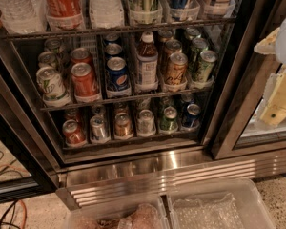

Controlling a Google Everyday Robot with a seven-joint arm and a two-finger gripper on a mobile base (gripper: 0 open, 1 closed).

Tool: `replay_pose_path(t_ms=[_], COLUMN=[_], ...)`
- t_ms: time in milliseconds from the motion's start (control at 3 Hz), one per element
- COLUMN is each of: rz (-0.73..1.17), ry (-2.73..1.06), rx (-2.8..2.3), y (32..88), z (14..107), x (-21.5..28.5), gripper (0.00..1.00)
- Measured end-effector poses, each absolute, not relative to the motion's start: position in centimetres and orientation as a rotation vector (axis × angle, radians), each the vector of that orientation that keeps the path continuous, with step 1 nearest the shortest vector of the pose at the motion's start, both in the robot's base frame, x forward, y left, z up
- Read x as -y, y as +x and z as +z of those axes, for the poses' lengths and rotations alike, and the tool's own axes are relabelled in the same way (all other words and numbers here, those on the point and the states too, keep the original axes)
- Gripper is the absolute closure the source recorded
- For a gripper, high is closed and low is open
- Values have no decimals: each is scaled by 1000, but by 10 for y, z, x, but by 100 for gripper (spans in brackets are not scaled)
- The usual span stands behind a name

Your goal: Pick pepsi can from middle shelf of fridge

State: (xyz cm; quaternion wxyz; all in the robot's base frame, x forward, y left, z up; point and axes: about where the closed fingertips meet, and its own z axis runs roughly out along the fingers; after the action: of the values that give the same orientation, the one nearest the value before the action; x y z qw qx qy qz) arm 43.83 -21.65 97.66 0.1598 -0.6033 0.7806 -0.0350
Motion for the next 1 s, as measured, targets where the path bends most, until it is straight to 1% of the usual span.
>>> replay_pose_path(t_ms=[333,667,1000], rz=[-100,-16,193], ry=[-1724,-1727,-1709], rx=[-2230,-2190,-2105], y=[438,442,451], z=[977,971,950], x=[216,211,205], gripper=[0,0,0])
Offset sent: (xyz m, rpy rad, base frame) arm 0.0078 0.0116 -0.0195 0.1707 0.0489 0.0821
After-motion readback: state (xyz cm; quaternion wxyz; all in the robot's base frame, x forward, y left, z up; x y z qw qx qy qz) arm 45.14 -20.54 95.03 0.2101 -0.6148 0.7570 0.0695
